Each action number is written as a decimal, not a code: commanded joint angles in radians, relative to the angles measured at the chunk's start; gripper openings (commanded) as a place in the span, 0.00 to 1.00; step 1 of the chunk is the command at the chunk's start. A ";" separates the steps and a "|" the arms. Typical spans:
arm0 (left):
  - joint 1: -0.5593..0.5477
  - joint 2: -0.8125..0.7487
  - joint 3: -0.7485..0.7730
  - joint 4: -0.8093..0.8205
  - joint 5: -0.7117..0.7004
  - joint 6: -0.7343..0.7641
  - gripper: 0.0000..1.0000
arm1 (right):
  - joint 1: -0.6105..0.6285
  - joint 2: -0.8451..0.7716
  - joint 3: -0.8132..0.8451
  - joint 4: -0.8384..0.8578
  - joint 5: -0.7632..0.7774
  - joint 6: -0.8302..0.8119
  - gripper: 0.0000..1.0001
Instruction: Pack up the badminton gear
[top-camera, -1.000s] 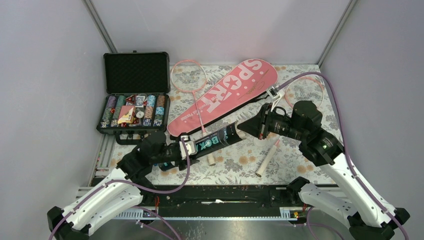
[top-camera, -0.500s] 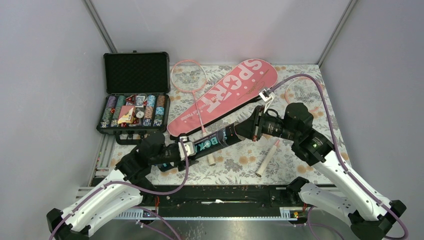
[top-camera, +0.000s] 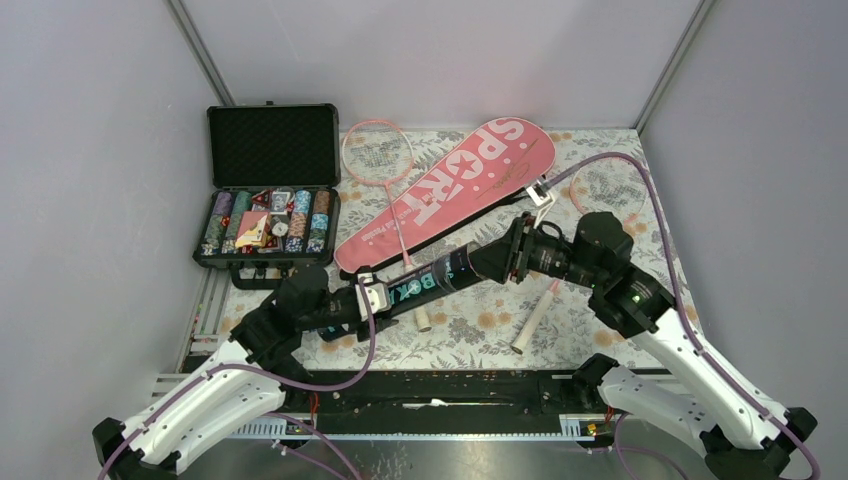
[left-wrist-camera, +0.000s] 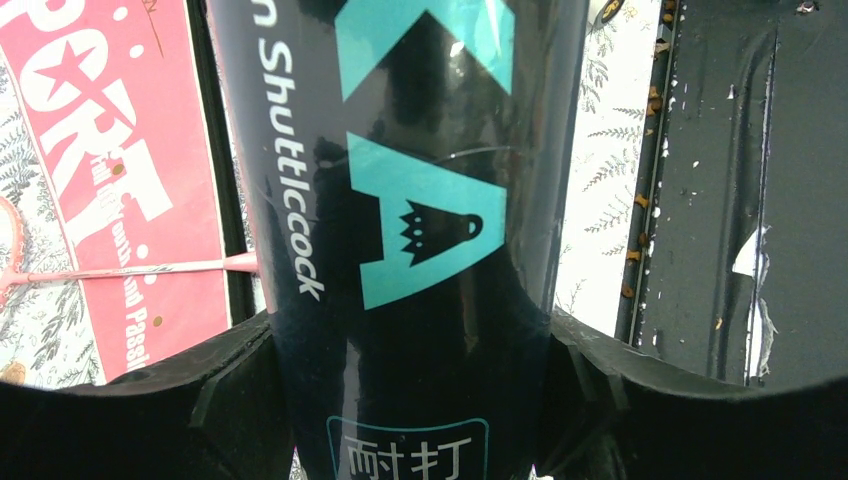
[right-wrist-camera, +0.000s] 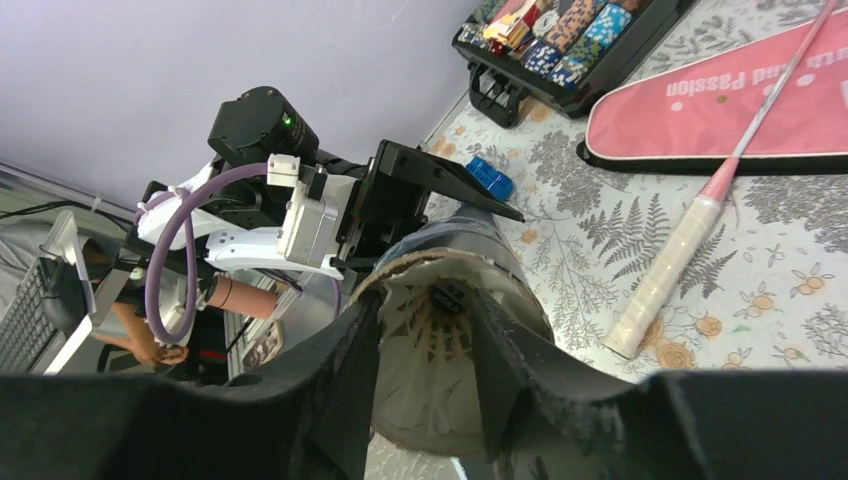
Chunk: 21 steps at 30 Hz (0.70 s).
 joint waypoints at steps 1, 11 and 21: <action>-0.003 -0.020 0.029 0.125 0.005 0.008 0.38 | 0.004 -0.073 0.050 -0.051 0.105 -0.011 0.48; -0.003 -0.014 0.027 0.129 0.002 0.011 0.38 | 0.005 -0.123 0.152 -0.233 0.235 -0.099 0.74; -0.003 -0.048 0.006 0.159 0.055 0.008 0.38 | 0.005 -0.045 0.139 -0.281 0.244 -0.138 0.69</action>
